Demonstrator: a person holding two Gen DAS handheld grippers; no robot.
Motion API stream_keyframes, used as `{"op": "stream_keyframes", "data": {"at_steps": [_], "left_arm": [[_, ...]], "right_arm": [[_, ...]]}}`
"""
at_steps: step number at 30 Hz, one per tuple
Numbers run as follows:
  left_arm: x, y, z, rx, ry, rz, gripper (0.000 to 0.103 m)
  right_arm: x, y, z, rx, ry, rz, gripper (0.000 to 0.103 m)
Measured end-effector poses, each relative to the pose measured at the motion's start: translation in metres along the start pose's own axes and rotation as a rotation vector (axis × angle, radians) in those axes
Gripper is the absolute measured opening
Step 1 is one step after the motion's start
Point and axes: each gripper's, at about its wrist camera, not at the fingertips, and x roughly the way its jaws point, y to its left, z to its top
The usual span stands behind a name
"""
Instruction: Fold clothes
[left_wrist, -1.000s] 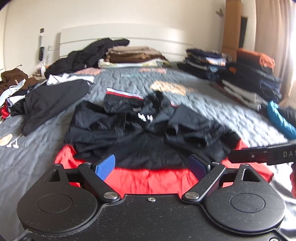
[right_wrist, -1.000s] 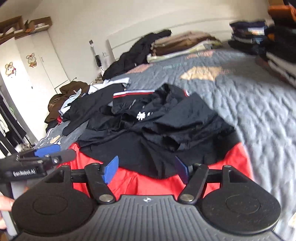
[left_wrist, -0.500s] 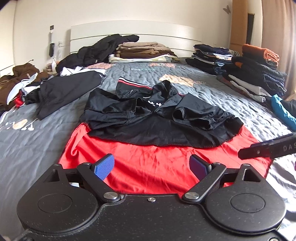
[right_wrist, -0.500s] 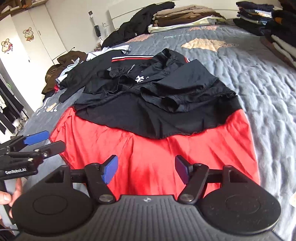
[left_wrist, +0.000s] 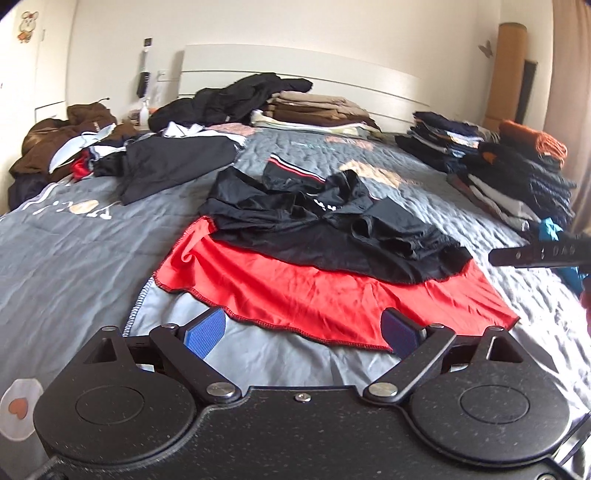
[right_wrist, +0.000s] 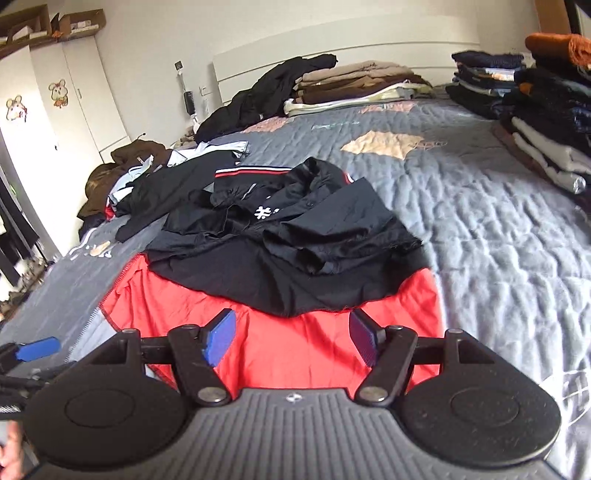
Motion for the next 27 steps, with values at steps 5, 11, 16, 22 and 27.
{"op": "stream_keyframes", "data": {"at_steps": [5, 11, 16, 22, 27], "left_arm": [[0.001, -0.012, 0.002, 0.024, -0.02, 0.011, 0.091], [0.03, -0.032, 0.017, 0.18, -0.027, 0.014, 0.089], [0.068, -0.052, 0.049, 0.356, -0.067, 0.005, 0.079], [0.134, -0.079, 0.085, 0.499, -0.07, -0.03, 0.06], [0.197, -0.094, 0.1, 0.557, -0.033, -0.042, 0.052]], "right_arm": [[0.008, -0.003, 0.001, -0.025, -0.026, -0.013, 0.067], [0.024, -0.02, 0.014, 0.09, -0.053, 0.024, 0.067], [0.037, -0.027, 0.023, 0.101, -0.06, 0.073, 0.067], [0.028, -0.029, 0.038, 0.096, -0.09, 0.151, 0.067], [0.012, -0.024, 0.047, 0.033, -0.109, 0.225, 0.067]]}}
